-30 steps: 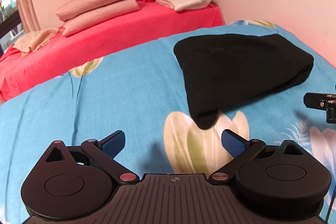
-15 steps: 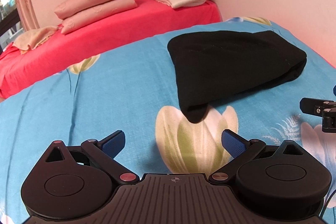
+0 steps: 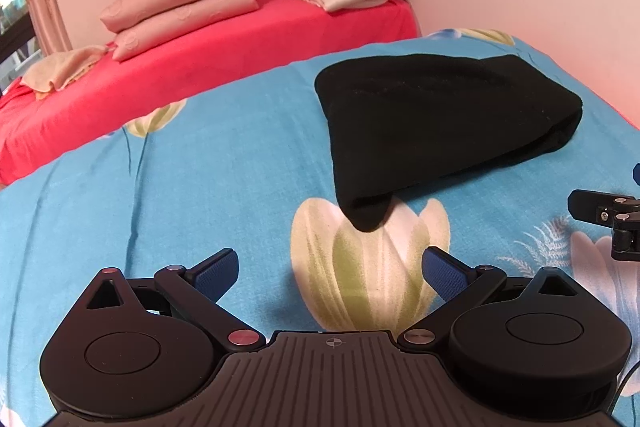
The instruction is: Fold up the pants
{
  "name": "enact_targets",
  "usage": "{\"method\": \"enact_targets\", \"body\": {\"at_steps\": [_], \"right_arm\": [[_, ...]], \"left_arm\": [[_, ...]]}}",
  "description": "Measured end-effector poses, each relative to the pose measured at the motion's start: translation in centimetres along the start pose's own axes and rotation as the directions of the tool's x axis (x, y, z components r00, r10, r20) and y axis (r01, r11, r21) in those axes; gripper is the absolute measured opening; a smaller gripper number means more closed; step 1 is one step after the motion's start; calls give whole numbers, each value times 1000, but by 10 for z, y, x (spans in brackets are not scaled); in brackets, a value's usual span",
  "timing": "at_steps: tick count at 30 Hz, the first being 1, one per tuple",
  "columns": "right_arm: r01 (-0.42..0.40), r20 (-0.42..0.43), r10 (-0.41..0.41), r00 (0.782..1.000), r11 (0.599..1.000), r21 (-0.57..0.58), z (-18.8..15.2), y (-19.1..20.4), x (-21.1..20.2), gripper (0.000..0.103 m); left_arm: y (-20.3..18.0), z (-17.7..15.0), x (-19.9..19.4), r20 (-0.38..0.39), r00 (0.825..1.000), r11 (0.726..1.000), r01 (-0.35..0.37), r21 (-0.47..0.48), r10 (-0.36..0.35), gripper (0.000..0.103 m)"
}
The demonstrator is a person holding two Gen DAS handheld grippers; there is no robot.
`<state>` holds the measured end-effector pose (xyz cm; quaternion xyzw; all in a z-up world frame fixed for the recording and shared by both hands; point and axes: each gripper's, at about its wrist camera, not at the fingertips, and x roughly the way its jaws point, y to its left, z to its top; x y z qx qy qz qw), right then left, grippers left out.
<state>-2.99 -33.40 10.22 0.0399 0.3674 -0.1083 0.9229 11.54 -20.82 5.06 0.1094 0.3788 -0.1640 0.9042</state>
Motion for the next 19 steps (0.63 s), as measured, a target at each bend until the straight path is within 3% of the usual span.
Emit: {"method": "enact_targets", "body": {"at_steps": [19], "right_arm": [[-7, -17, 7, 1000, 1000, -1, -1, 0, 4, 99]], "left_arm": [[-2, 1, 4, -15, 999, 999, 46, -6, -46, 103]]}}
